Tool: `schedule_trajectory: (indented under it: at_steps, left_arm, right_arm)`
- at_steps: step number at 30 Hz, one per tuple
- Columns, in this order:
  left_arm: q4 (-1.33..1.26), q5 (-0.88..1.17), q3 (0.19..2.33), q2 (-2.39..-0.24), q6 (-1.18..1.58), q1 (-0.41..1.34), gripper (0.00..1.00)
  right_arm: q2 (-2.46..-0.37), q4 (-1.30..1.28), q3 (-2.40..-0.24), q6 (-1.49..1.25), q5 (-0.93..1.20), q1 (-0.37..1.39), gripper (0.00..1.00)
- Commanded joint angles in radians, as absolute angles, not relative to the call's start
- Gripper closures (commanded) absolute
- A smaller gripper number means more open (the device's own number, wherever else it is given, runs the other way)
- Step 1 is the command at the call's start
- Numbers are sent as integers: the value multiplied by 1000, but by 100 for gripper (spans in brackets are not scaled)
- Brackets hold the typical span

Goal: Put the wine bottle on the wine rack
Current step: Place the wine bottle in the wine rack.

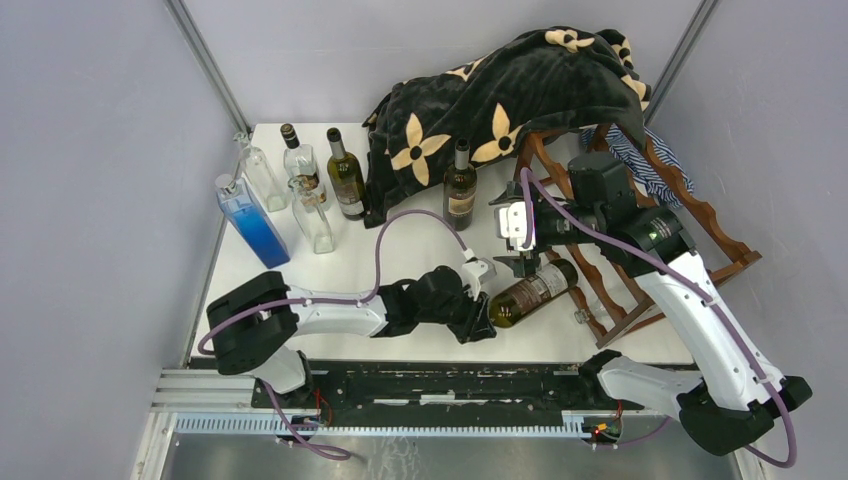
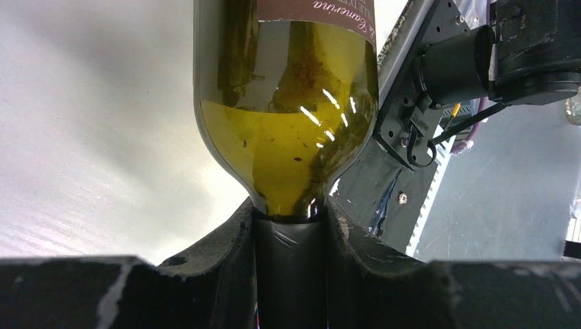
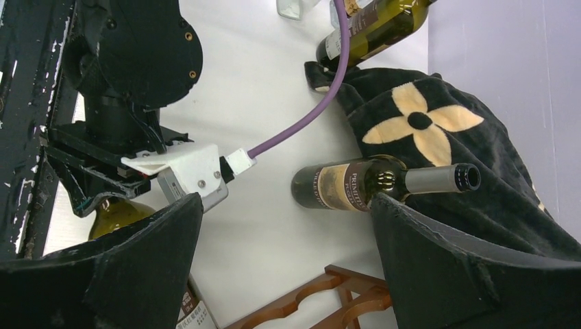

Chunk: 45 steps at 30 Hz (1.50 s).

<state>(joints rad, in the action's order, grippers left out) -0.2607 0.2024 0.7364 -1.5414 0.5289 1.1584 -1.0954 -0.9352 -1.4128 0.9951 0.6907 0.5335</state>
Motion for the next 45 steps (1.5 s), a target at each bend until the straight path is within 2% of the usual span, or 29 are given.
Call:
schedule_trajectory:
  at_steps: [1, 22, 45]
  left_arm:
    - [-462, 207, 821, -1544, 471, 1165, 98]
    - [-506, 230, 936, -1695, 428, 1164, 98]
    - [-455, 190, 1266, -1988, 323, 1158, 98]
  right_arm:
    - [-1076, -904, -1406, 986, 720, 524, 2]
    - [-1066, -898, -1387, 989, 739, 507, 2]
    - [-1050, -875, -1360, 988, 767, 489, 2]
